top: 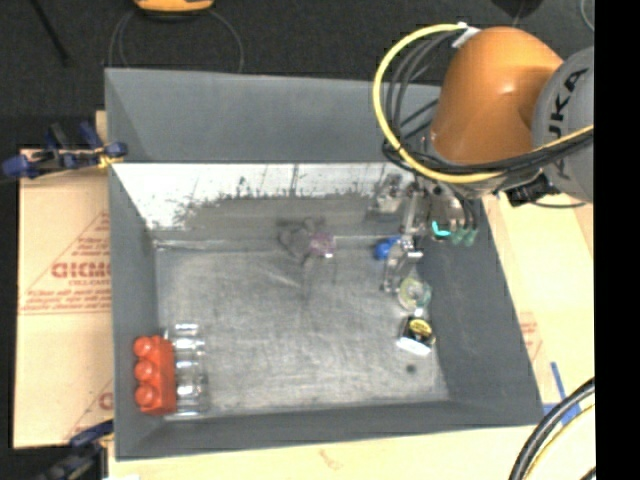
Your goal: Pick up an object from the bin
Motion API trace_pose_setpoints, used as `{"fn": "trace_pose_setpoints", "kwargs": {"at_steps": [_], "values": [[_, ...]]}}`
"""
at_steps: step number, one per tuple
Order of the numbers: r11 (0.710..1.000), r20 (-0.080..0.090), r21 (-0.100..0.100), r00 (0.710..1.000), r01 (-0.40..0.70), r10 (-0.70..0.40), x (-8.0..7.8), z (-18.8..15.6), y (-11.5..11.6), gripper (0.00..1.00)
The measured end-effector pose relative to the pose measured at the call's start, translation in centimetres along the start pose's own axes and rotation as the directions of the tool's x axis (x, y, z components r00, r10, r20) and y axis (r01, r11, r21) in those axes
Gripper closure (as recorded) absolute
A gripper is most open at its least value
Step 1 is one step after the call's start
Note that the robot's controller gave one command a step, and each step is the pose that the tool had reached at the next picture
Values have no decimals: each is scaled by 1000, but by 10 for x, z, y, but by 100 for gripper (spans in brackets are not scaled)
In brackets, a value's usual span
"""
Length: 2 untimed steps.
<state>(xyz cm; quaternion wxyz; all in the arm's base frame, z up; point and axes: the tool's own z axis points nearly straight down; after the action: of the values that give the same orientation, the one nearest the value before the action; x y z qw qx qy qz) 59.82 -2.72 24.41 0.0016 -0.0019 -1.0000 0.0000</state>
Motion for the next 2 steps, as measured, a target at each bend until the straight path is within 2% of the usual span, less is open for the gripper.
{"fn": "trace_pose_setpoints", "kwargs": {"at_steps": [1, 2], "values": [[984, 1, 1, 984, 181, -181, -51, 138, -17, 0], [998, 14, 0, 997, -70, 70, -42, 169, 22, 0]]}}
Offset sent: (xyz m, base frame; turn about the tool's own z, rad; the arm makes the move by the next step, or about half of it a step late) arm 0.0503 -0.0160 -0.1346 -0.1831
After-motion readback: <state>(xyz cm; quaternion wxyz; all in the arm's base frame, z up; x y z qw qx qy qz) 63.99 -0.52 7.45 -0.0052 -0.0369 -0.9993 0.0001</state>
